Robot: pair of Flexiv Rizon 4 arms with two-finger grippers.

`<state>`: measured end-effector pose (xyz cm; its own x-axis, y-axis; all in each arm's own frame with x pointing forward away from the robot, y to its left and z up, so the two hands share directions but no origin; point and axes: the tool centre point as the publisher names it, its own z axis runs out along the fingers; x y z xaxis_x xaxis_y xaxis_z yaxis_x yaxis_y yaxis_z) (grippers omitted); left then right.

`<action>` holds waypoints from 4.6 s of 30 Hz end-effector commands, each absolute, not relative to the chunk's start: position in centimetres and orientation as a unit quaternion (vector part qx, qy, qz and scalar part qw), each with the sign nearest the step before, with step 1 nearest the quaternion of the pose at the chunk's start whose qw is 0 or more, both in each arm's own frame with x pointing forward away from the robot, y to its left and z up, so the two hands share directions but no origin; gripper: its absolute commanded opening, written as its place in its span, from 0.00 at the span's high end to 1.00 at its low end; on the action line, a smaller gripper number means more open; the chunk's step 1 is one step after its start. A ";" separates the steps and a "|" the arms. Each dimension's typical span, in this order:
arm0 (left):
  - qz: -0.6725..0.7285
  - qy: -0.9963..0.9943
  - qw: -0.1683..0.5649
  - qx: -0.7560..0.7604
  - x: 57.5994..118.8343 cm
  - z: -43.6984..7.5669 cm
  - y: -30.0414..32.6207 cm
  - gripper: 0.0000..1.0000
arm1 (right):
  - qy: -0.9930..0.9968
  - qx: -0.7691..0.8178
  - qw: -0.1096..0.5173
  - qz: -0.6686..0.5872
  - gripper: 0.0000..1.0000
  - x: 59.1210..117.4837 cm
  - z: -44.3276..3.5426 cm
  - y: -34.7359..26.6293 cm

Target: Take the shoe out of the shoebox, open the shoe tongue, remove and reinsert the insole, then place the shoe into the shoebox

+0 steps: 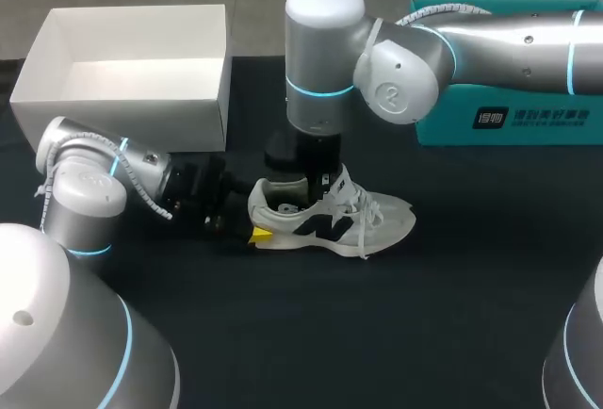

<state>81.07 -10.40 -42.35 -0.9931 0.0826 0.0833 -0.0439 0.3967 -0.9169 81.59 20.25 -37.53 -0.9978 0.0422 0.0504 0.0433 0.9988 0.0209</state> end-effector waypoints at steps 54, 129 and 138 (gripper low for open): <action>0.548 -0.834 0.058 -0.011 81.1 -42.4 -10.3 1.00 | -0.992 -0.012 -0.122 -0.024 1.00 84.2 -33.0 20.9; 0.548 -0.834 0.058 -0.011 81.1 -42.4 -10.3 1.00 | -0.960 0.142 0.020 -0.242 1.00 86.3 -32.3 25.4; 0.548 -0.834 0.058 -0.011 81.1 -42.4 -10.3 1.00 | -0.944 0.143 0.034 -0.295 0.73 86.2 -32.9 25.3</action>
